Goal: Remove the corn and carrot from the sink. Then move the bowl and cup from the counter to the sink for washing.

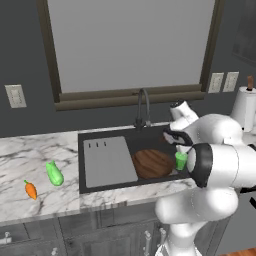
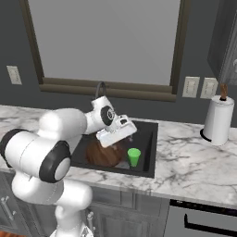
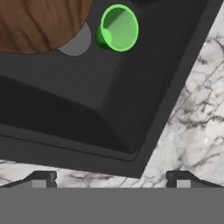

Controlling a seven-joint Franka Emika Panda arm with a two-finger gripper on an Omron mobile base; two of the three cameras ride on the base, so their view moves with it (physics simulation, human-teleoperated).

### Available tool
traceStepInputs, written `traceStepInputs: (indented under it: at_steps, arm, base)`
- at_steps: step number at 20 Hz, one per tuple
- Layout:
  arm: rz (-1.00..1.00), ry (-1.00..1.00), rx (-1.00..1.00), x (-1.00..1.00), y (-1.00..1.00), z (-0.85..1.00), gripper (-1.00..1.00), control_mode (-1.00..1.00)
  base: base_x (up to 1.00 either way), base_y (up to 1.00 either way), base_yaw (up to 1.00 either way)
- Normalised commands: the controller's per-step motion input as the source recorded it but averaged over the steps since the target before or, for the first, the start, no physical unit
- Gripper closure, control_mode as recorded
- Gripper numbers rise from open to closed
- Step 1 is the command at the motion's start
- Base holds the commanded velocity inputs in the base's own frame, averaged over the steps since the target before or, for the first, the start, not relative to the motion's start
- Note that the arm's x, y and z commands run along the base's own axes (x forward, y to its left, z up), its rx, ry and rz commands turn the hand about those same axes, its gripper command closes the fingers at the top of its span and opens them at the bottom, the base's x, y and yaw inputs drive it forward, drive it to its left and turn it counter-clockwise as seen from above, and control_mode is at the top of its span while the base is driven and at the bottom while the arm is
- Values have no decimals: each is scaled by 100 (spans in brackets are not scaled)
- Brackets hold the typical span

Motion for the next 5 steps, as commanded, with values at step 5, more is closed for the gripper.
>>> traceStepInputs:
  at_steps: [5]
  arm:
    - [-4,2,16,-38,0,50,-100,-100]
  base:
    - [0,0,0]
